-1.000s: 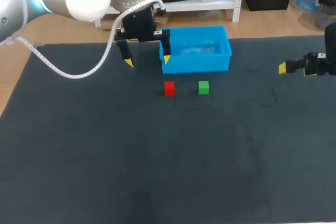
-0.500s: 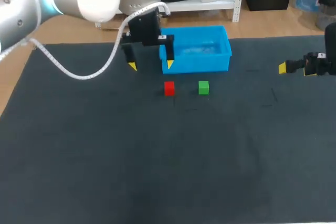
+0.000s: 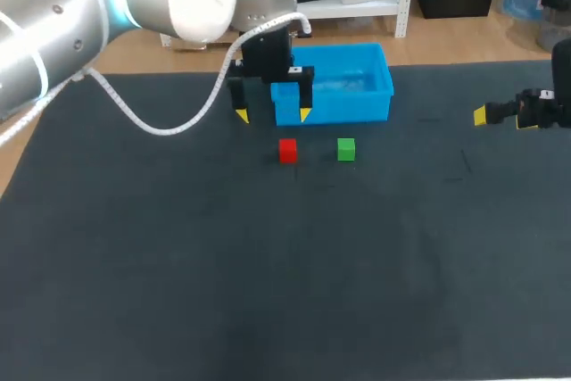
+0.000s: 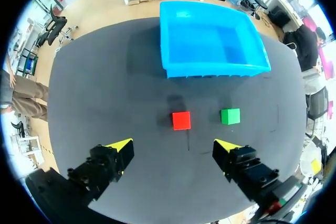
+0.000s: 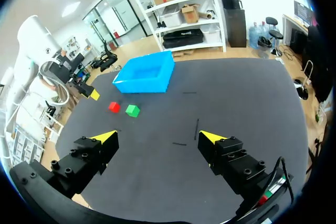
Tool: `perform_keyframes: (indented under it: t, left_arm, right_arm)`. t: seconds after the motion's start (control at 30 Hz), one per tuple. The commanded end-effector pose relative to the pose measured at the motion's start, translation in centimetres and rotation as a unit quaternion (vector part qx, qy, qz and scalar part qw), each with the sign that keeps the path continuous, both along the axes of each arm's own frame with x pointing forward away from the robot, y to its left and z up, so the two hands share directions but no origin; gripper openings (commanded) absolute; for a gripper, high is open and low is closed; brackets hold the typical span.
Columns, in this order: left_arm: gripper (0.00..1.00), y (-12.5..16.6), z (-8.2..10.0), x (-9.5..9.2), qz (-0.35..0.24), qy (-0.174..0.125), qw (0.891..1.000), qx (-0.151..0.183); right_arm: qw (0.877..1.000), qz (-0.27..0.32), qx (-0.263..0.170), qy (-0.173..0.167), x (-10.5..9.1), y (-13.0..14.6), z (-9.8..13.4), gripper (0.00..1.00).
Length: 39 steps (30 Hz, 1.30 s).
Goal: Use the left arm to pick the red cube and place it into the blue plastic box first, then use the right arm to grasp the green cube and put it into the same blue plastic box after the first action is fully finished.
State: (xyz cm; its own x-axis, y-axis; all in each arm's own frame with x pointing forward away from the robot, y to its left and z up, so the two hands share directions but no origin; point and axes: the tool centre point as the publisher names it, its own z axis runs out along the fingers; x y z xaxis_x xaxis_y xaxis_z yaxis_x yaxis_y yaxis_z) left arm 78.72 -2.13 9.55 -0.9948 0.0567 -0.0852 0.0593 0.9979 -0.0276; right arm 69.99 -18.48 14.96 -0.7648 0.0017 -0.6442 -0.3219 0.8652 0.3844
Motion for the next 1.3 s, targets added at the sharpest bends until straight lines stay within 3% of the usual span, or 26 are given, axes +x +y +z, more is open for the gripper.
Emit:
perform_keyframes:
  t: [0.03, 1.3]
  left_arm:
    - [1.0, -0.5, -0.5, 1.0, 0.004, 0.015, 1.0, 0.008]
    - [1.0, -0.7, -5.0, 1.9, 0.017, 0.042, 0.999, 0.028]
  right_arm:
    - [1.0, 0.0, -0.001, 0.0, 0.0, 0.0, 0.0, 1.0]
    - [1.0, 0.0, -0.001, 0.0, 0.0, 0.0, 0.0, 1.0]
